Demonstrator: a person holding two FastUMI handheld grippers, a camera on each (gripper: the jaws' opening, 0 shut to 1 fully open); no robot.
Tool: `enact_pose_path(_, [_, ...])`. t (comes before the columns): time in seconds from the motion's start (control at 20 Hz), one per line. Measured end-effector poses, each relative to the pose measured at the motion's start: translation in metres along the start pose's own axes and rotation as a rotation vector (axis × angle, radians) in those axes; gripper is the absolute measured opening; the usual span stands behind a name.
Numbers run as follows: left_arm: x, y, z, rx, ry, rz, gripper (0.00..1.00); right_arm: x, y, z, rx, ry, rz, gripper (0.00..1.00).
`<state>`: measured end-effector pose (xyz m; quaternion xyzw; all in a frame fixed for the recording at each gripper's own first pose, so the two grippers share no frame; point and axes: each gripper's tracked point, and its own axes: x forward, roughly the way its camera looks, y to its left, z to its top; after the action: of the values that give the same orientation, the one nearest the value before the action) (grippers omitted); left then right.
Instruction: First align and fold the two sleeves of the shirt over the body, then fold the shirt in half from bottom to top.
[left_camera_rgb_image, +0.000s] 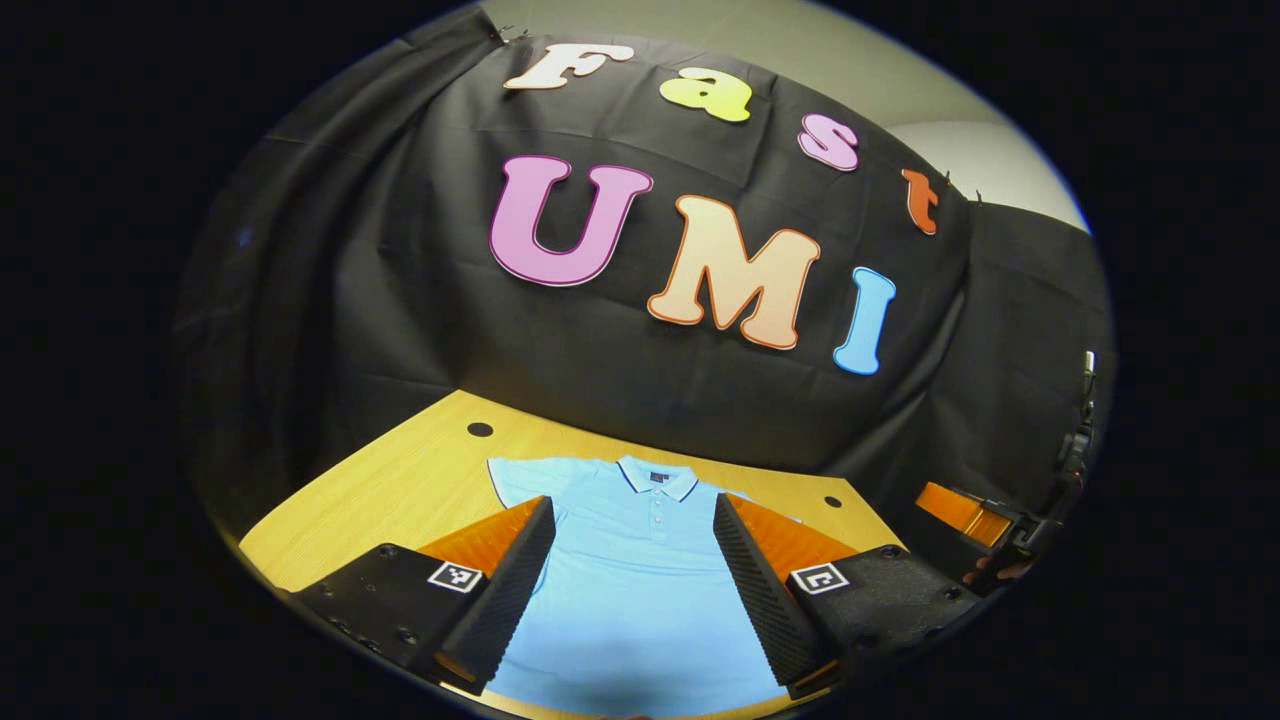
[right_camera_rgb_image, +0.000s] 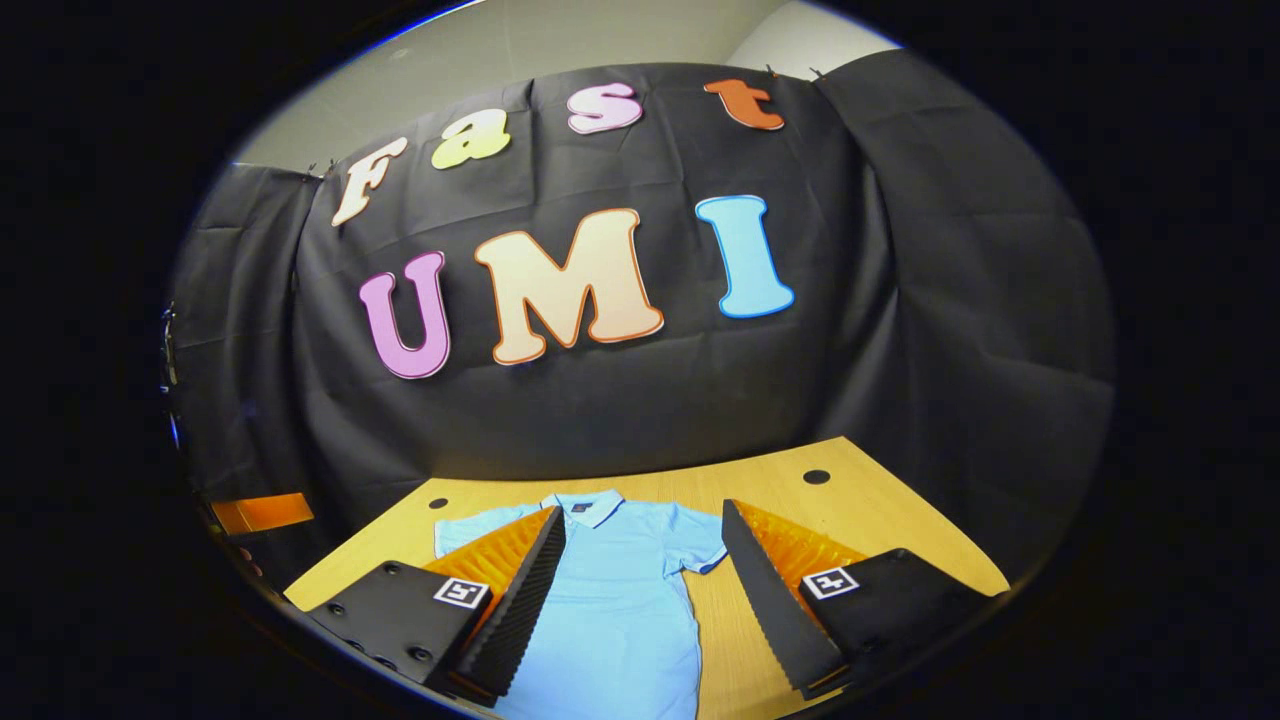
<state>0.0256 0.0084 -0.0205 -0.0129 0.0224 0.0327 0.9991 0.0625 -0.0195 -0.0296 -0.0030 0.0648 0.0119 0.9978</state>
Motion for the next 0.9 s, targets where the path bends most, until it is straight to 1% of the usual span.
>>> enact_pose_path(0.2, [0.004,-0.001,-0.009,-0.011,0.026,0.022,0.96,0.046,-0.017,-0.008,0.008,0.047,-0.007,0.98])
enact_pose_path(0.3, [0.006,0.001,-0.014,-0.010,0.044,0.044,0.95,0.074,-0.029,-0.004,-0.002,0.037,-0.016,0.98])
enact_pose_path(0.4, [0.005,0.002,-0.021,-0.018,0.062,0.061,0.96,0.104,-0.038,-0.006,-0.025,0.037,-0.023,0.98])
enact_pose_path(0.5, [0.006,0.001,-0.026,-0.022,0.079,0.077,0.96,0.135,-0.048,-0.012,-0.075,0.051,-0.027,0.98])
enact_pose_path(0.7, [0.010,-0.002,-0.031,-0.026,0.093,0.111,0.96,0.200,-0.065,-0.044,-0.128,0.107,-0.016,0.98])
enact_pose_path(0.9, [0.018,-0.006,-0.046,-0.017,0.127,0.135,0.96,0.250,-0.090,-0.102,-0.177,0.211,-0.034,0.98])
